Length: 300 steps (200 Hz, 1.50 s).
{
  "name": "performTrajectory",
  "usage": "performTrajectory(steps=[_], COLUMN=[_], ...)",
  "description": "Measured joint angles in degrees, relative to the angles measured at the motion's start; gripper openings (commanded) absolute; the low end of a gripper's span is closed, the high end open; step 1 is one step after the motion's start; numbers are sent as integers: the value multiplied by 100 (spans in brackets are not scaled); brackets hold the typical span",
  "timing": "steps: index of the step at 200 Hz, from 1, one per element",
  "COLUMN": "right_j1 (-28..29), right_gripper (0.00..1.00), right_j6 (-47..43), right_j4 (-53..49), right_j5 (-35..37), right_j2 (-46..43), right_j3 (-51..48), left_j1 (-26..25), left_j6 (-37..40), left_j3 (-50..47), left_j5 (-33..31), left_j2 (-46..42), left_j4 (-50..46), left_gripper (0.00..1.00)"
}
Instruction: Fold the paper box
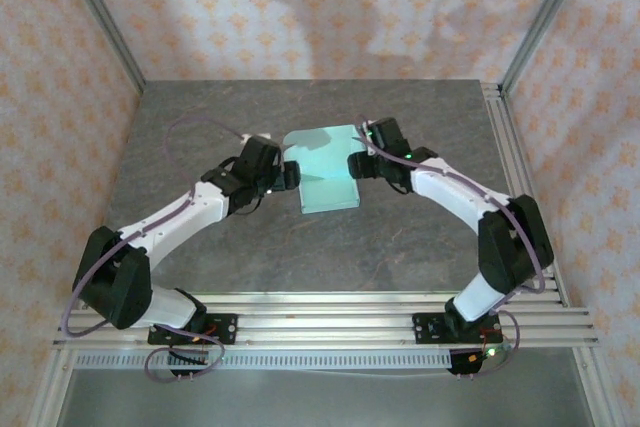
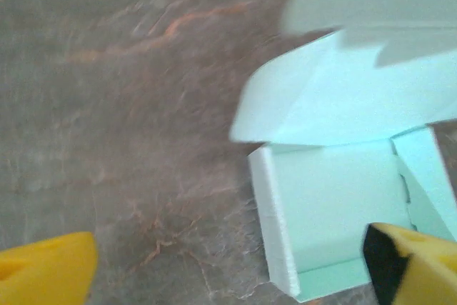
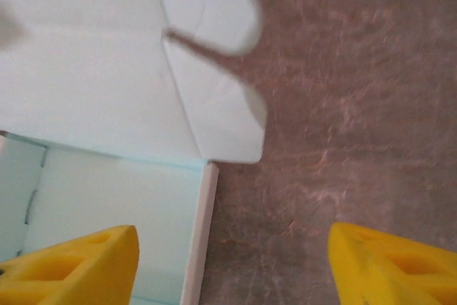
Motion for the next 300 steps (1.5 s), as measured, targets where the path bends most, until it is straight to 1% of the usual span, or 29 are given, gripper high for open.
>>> performTrajectory(steps=[22, 48, 69, 90, 103, 107, 119, 129, 135, 153, 177, 185, 194, 205, 215, 228, 231, 250, 255, 264, 275, 300], right_j1=[-352, -586, -649, -660, -671, -682, -713, -743, -758, -785, -782, -782, -782, -782, -782, -782, -782, -782, -782, -782, -782, -782], right_gripper=[75, 77, 79, 80, 80, 80, 80, 81, 81, 81, 81, 81, 81, 81, 81, 81, 81, 81, 81, 81, 81, 81], right_j6=[-310, -640, -890, -1147, -1268, -1307, -1403, -1471, -1517, -1652, -1797, -1827, -1853, -1882, -1884, -1882, -1882, -1878, -1878, -1878, -1880, -1880], right_j4=[9, -85, -109, -151, -192, -212, -271, -323, -356, -481, -590, -629, -654, -673, -675, -684, -688, -699, -704, -710, -717, -717], right_j5=[-511, -1021, -1320, -1515, -1589, -1604, -1644, -1674, -1696, -1740, -1755, -1764, -1764, -1764, -1762, -1762, -1764, -1764, -1764, -1764, -1762, -1759], right_j2=[-114, -114, -114, -114, -114, -114, -114, -114, -114, -114, -114, -114, -114, -114, -114, -114, -114, -114, -114, -114, -114, -114], right_j3=[98, 365, 546, 623, 627, 627, 627, 629, 632, 664, 726, 743, 763, 778, 782, 785, 785, 785, 785, 785, 785, 785], left_j1=[0, 39, 247, 483, 623, 664, 785, 883, 938, 1067, 1139, 1143, 1143, 1141, 1143, 1143, 1143, 1143, 1143, 1141, 1143, 1143], left_j6=[837, 1720, 2361, 2929, 3281, 3373, 3657, 3945, 4087, 4417, 4819, 4940, 5053, 5174, 5265, 5362, 5366, 5471, 5482, 5517, 5595, 5744], left_j3=[890, 1939, 2712, 3167, 3320, 3366, 3589, 3849, 4048, 4710, 5320, 5436, 5495, 5534, 5556, 5598, 5606, 5635, 5650, 5654, 5654, 5654], left_j5=[28, -2, 186, 479, 656, 723, 953, 1180, 1325, 1663, 1915, 1963, 1985, 2017, 2068, 2120, 2131, 2208, 2227, 2258, 2299, 2409], left_j2=[295, 754, 1176, 1488, 1639, 1694, 1897, 2111, 2269, 2802, 3405, 3569, 3700, 3834, 3912, 3982, 3991, 4000, 4000, 4000, 4000, 4000], left_j4=[-365, -997, -1504, -1849, -2009, -2059, -2284, -2494, -2649, -3084, -3589, -3733, -3856, -3995, -4079, -4179, -4194, -4271, -4280, -4284, -4301, -4350], left_gripper=[100, 100, 100, 98, 92, 88, 79, 65, 62, 60, 59, 57, 49, 46, 39, 36, 34, 33, 31, 30, 24, 24])
